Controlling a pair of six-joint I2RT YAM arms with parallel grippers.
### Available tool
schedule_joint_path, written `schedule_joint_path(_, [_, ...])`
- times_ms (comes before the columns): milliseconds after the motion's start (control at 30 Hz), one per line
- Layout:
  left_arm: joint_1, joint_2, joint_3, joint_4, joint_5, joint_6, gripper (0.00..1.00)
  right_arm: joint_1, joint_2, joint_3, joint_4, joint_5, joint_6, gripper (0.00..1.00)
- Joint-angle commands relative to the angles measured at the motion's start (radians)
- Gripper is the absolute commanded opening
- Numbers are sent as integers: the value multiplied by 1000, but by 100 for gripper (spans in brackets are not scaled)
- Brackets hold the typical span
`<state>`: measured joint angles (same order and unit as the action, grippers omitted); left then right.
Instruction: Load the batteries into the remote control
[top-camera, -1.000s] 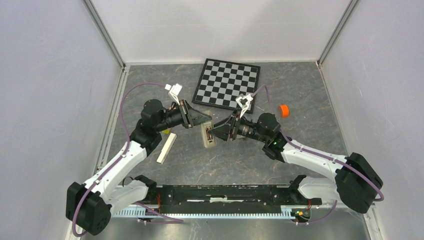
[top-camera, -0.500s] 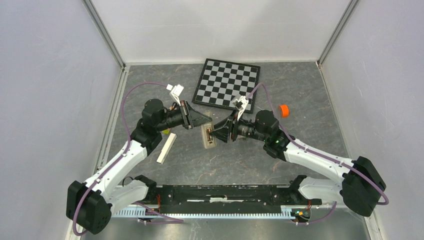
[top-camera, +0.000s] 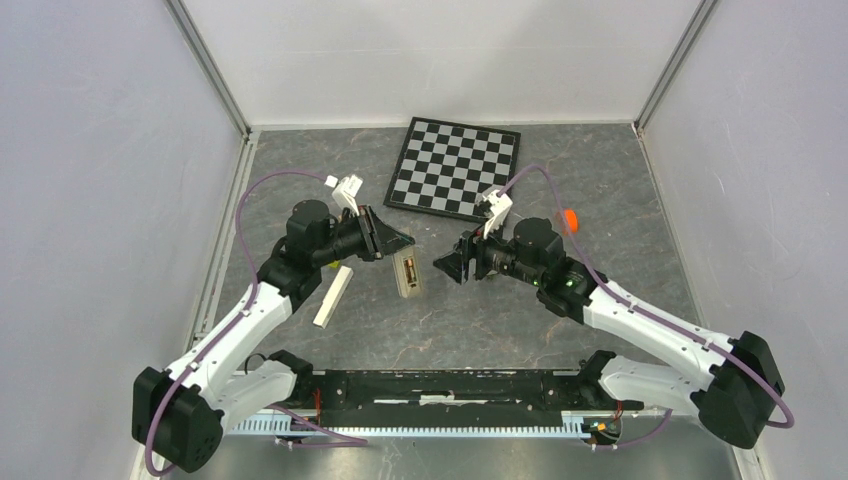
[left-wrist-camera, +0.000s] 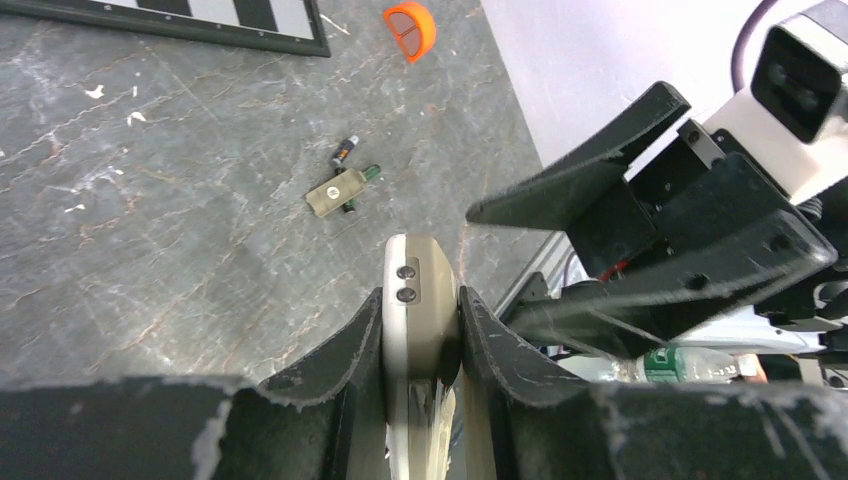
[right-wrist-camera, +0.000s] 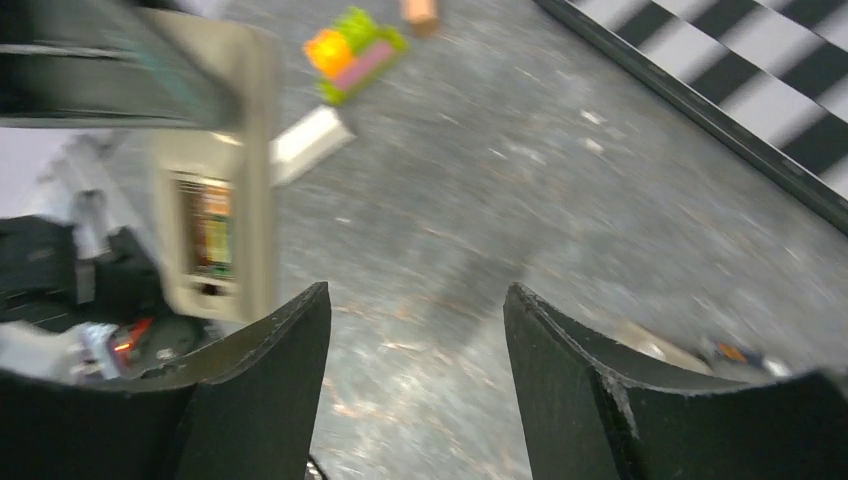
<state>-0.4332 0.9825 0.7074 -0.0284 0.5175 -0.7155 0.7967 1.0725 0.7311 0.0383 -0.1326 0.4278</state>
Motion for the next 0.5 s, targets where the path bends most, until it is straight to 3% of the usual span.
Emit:
schedule_joint_path(0, [5,-50,15,-20,-65,71,2,-15,20,37,-277,352,-49,67])
schedule_joint_path(133, [7,-67,18,-33,-68,85,2,-51,104,47,-385,519,-40,61])
schedule_joint_path(467, [8,-78,-1,-39,-53,77,2,-156,350,67,-274,426,-64,60])
